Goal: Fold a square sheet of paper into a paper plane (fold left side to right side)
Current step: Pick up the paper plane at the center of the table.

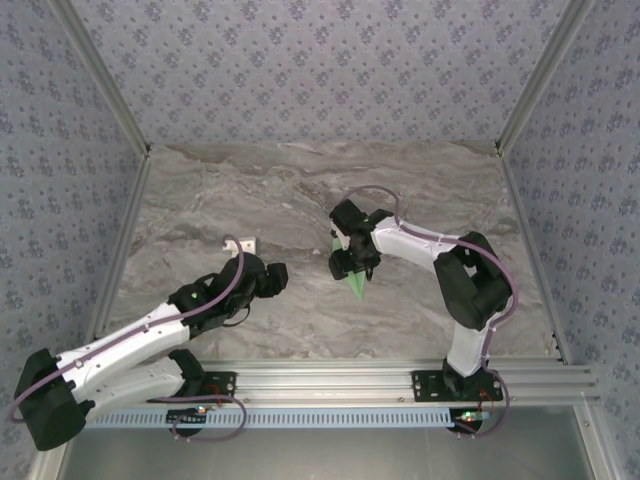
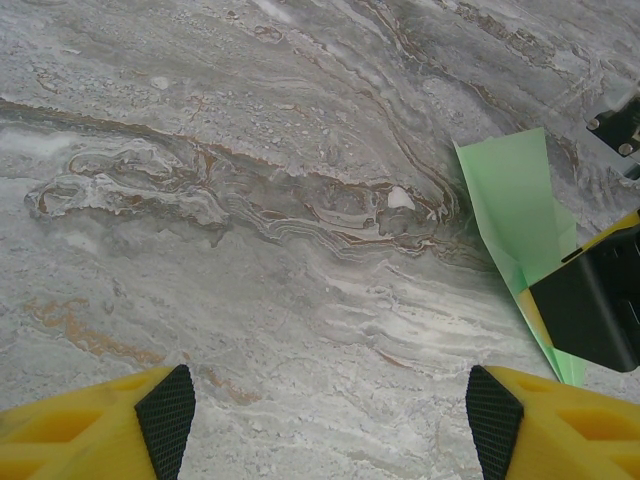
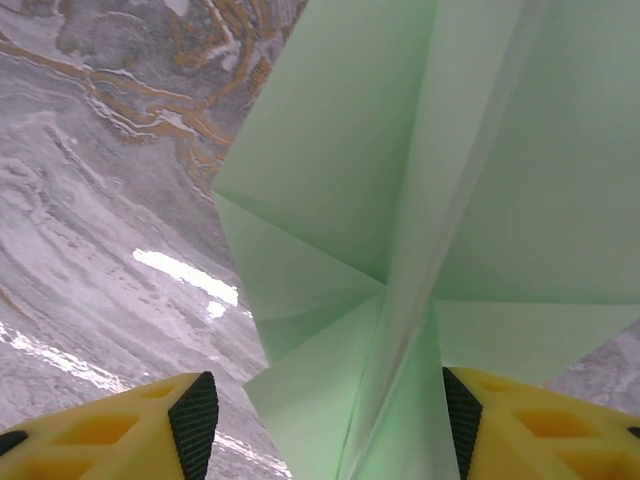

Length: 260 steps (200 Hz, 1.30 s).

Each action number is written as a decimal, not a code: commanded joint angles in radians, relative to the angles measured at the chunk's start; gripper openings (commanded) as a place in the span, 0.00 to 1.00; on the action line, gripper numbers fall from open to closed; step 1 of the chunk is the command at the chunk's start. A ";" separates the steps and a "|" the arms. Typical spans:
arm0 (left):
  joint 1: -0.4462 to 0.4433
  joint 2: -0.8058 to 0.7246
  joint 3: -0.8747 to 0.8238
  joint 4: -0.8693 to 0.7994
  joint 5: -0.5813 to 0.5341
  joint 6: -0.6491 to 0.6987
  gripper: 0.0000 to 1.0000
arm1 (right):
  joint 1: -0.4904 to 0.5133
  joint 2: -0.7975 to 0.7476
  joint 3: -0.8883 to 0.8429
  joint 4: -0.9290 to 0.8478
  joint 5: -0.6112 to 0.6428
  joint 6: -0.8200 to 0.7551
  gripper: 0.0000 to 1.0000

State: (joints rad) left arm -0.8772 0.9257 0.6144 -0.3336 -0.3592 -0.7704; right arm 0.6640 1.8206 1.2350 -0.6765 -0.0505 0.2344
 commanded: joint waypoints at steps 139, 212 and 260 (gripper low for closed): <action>0.007 -0.008 0.030 -0.002 0.000 -0.006 0.75 | -0.030 -0.024 -0.004 -0.045 0.051 0.011 0.43; 0.008 0.000 0.031 0.004 0.003 -0.008 0.75 | -0.041 -0.026 -0.034 -0.014 0.018 0.018 0.40; 0.009 -0.001 0.031 0.001 0.000 -0.009 0.75 | -0.034 0.008 -0.031 -0.002 0.012 0.028 0.31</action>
State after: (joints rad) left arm -0.8772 0.9257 0.6144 -0.3340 -0.3592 -0.7712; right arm 0.6277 1.8065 1.2068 -0.6765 -0.0311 0.2466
